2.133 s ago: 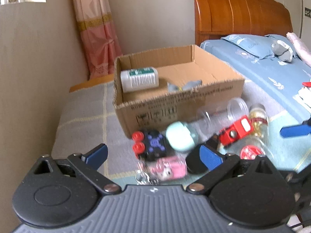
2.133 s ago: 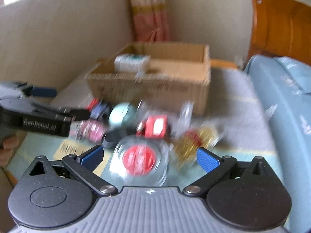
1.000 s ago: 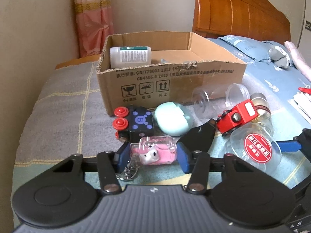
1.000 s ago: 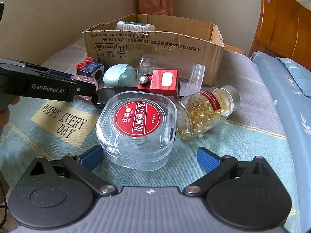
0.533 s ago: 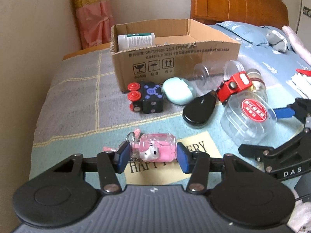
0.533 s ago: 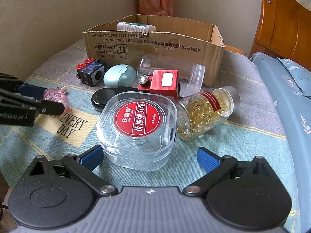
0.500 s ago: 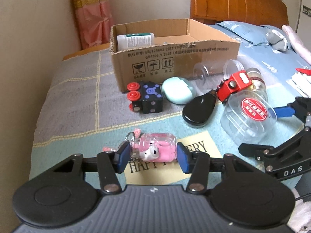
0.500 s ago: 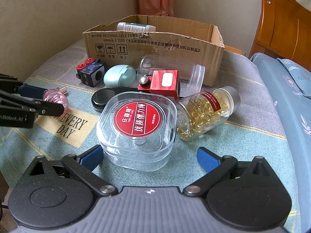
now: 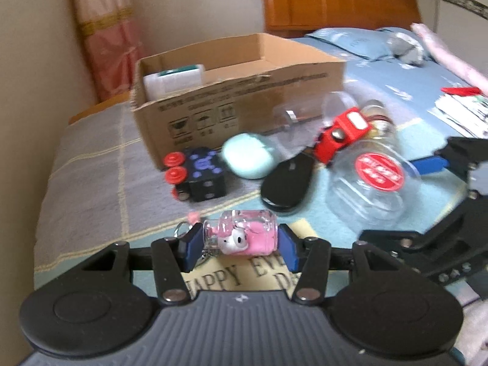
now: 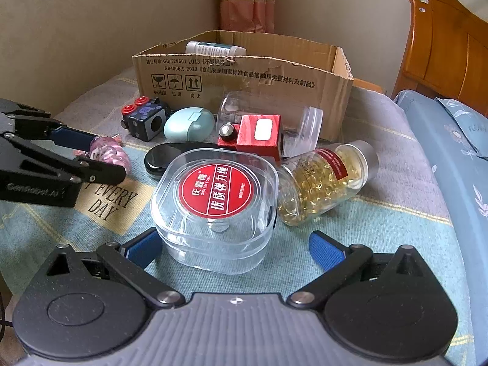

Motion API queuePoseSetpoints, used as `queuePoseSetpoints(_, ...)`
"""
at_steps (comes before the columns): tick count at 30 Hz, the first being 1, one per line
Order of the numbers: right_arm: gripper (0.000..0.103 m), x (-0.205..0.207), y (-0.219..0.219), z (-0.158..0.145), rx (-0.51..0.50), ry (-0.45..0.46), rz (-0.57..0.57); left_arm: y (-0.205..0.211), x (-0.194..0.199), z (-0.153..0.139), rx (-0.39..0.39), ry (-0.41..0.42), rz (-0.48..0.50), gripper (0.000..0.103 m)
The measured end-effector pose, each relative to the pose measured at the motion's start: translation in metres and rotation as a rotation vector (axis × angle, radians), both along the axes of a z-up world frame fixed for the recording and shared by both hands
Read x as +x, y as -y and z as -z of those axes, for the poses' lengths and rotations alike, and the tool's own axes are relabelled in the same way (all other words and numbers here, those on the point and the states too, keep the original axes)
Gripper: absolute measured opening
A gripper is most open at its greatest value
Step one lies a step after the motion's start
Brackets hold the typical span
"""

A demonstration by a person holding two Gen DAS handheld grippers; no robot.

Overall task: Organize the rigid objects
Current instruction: 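Move the left gripper to the pink keychain bottle while the right approaches the clear box, then grasp the pink keychain bottle with the left gripper while the right grasps the clear box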

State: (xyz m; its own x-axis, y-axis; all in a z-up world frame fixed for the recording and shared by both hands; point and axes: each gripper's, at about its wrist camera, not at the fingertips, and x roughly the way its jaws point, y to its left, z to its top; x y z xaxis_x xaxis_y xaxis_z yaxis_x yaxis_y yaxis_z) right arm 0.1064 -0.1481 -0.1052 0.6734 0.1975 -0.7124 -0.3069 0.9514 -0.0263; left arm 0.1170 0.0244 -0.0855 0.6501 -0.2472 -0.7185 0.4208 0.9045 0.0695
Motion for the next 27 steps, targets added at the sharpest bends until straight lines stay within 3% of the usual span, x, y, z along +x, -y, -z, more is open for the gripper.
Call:
queuePoseSetpoints(7, 0.103, 0.000, 0.000, 0.000, -0.001, -0.002, 0.001, 0.001, 0.009, 0.008, 0.004, -0.009, 0.028, 0.060)
queuePoseSetpoints(9, 0.103, 0.000, 0.000, 0.000, -0.001, -0.003, 0.000, 0.002, 0.012, 0.009, -0.011, -0.004, 0.041, 0.060)
queuePoseSetpoints(11, 0.103, 0.000, 0.000, 0.000, -0.004, -0.012, 0.000, 0.003, 0.013, 0.008, -0.018, -0.018, 0.056, 0.052)
queuePoseSetpoints(13, 0.103, 0.000, -0.001, -0.001, -0.007, -0.025, -0.006, 0.003, 0.011, 0.006, -0.010, -0.028, 0.063, 0.050)
queuePoseSetpoints(17, 0.103, 0.000, -0.004, -0.002, -0.012, -0.036, -0.015, -0.001, 0.002, 0.006, 0.014, -0.025, 0.053, 0.052)
queuePoseSetpoints(27, 0.103, 0.000, -0.014, -0.003, -0.025, -0.048, -0.045, -0.007, 0.006, 0.008, -0.025, -0.037, 0.080, 0.057)
